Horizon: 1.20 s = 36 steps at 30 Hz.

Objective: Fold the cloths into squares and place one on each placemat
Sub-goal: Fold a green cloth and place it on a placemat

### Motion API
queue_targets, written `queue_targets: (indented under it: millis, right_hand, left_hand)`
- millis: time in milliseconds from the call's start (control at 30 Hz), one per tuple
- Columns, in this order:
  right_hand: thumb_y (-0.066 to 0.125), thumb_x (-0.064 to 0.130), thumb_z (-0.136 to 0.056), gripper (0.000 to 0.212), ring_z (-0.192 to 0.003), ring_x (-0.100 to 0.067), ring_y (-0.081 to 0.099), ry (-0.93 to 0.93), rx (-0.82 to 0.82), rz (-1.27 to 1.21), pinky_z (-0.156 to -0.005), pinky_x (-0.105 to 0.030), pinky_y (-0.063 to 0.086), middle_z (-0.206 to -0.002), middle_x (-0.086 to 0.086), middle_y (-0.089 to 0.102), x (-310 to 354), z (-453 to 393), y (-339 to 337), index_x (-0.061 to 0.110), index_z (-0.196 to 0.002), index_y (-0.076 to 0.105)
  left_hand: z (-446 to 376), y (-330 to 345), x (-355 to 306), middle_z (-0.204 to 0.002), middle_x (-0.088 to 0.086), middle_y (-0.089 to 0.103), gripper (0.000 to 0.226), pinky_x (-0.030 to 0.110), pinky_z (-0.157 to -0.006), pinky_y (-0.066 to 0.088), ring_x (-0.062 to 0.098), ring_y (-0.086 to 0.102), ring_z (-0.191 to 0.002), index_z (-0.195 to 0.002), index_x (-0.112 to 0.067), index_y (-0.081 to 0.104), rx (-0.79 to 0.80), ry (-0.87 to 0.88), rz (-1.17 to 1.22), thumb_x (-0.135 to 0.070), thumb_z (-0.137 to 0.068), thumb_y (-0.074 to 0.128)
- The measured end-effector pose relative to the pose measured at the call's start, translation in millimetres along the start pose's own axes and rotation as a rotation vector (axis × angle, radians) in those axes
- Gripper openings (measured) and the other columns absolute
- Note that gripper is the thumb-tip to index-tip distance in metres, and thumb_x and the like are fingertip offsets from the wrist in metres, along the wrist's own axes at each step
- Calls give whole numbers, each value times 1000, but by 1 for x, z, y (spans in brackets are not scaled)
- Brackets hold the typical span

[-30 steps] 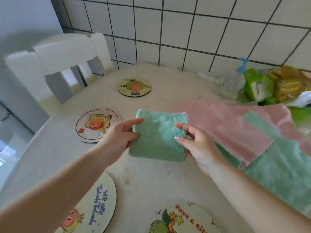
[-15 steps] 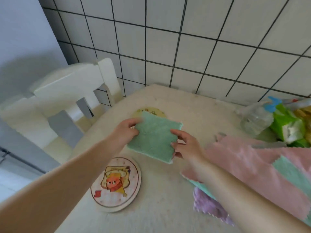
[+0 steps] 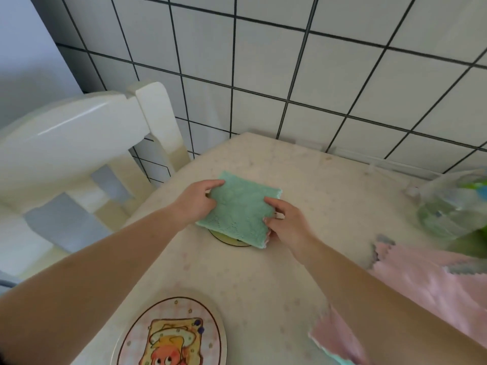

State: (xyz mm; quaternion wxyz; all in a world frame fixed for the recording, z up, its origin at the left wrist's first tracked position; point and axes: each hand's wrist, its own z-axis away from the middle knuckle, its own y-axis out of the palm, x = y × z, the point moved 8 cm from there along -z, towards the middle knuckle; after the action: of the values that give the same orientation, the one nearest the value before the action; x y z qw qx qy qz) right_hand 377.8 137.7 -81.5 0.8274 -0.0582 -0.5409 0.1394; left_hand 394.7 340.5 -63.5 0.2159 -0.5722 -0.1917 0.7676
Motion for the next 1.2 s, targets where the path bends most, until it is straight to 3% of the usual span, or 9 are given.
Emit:
queue_targets:
  millis: [100, 233, 467, 633, 800, 900, 1000, 1100, 1200]
  right_hand:
    - [64, 10, -83, 46, -93, -27, 66, -13, -4, 89, -90, -43, 52, -109, -2, 64, -7, -8, 0, 30, -123, 57]
    - [60, 32, -86, 50, -128, -19, 39, -198, -138, 485, -111, -29, 28, -144, -1, 32, 8, -6, -13, 30, -134, 46]
    - [19, 47, -95, 60, -144, -14, -13, -413, -5, 1142, -115, -54, -6, -158, 4, -9, 13, -7, 28, 26, -149, 1]
    - [-11, 62, -73, 84, -145, -13, -10, -380, -56, 1199, -115, -55, -3, -158, 4, -9, -7, -14, 21, 25, -148, -4]
    - [5, 62, -87, 72, -145, -14, -10, -320, -10, 1160, -115, -55, -4, -157, 6, -12, -7, -14, 18, 26, -148, -4]
    - [26, 45, -95, 58, -145, -13, -4, -341, -45, 998, -116, -52, -7, -158, 6, 5, 7, -4, 4, 26, -148, 11]
    - [43, 24, -91, 46, -140, -15, 24, -333, -192, 678, -117, -47, 2, -146, 4, 37, 18, 16, -30, 27, -137, 38]
    - [50, 16, -86, 42, -119, -21, 49, -343, -261, 583, -112, -46, 23, -134, 2, 50, 19, 47, -58, 25, -127, 51]
    - [51, 17, -86, 40, -100, -24, 57, -354, -294, 526, -103, -41, 37, -131, 5, 52, 9, 84, -89, 27, -125, 52]
  left_hand:
    - [-10, 1, 3, -139, -1, 46, 53, 17, -80, 38, 15, 53, -107, -134, -24, 50, 19, 37, -155, -2, -85, 48]
    - [-17, 2, 2, -141, 7, 43, 47, 32, -107, 29, 25, 38, -130, -131, -19, 52, -55, 182, -393, -20, -84, 49]
    - [-8, 45, -19, -156, 2, 20, 78, 44, -116, 7, 18, 8, -145, -146, -20, 27, -38, 449, -806, -54, -80, 3]
    - [-16, 42, 6, -158, -1, -2, 85, 45, -117, 2, 15, -3, -145, -149, -25, 5, 1, 344, -876, -66, -76, -5]
    - [-17, 41, 12, -158, -3, -6, 84, 48, -117, 4, 18, -2, -146, -149, -28, 1, 48, 271, -884, -70, -77, -2]
    - [-7, 31, -9, -155, 2, 22, 60, 48, -115, 15, 23, 18, -143, -144, -22, 30, -46, 351, -789, -53, -92, 32]
    - [22, 20, -43, -123, 2, 62, 33, 25, -99, 37, 18, 54, -116, -118, -14, 62, -178, 501, -401, -25, -92, 46]
    - [50, 31, -60, -109, -5, 67, 24, 5, -87, 37, 5, 58, -102, -109, -14, 67, -91, 446, -202, -12, -93, 50]
    - [77, 49, -77, -105, -4, 68, 21, 14, -89, 43, 5, 60, -98, -106, -13, 68, -41, 412, -125, -9, -91, 53]
